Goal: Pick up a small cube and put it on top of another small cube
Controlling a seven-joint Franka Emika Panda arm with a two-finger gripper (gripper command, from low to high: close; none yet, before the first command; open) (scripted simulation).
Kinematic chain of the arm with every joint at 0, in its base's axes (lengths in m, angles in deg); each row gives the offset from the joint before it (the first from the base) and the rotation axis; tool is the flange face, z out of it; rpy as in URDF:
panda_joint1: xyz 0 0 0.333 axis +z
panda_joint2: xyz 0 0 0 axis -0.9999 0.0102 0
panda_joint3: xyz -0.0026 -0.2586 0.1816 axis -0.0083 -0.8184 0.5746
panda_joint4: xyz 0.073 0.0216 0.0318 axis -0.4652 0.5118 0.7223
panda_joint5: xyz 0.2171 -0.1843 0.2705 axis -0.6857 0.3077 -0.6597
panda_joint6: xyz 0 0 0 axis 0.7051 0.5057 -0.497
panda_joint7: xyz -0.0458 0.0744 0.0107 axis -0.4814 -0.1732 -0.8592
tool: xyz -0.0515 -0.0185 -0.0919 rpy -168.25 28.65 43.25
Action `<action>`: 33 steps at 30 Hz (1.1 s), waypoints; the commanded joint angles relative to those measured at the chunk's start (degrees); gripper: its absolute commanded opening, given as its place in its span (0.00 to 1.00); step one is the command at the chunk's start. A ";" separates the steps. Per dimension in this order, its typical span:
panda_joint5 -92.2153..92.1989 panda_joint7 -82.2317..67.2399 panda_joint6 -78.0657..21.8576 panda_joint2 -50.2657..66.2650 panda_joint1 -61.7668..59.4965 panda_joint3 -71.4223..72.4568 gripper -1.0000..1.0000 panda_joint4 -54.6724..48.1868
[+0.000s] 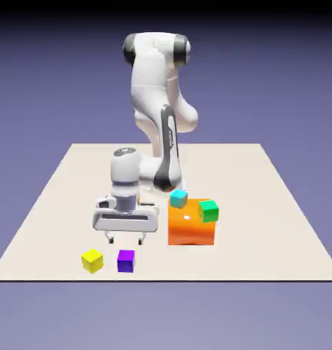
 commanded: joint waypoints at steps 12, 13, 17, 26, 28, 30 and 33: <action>0.92 1.47 -3.23 -5.27 3.13 -3.42 0.00 2.33; 1.08 1.74 -3.81 -6.22 3.70 -4.03 0.00 2.75; 1.51 1.51 -7.55 -7.44 5.65 -10.26 0.00 0.83; -1.49 -2.21 -12.38 -5.72 6.11 -18.27 0.00 -4.70; -5.32 -5.48 -9.92 -1.63 2.76 -14.12 0.00 -6.47; -8.51 -8.20 -7.87 1.78 -0.03 -10.67 0.00 -7.95; -6.59 -6.57 -9.10 -0.27 1.65 -12.74 1.00 -7.07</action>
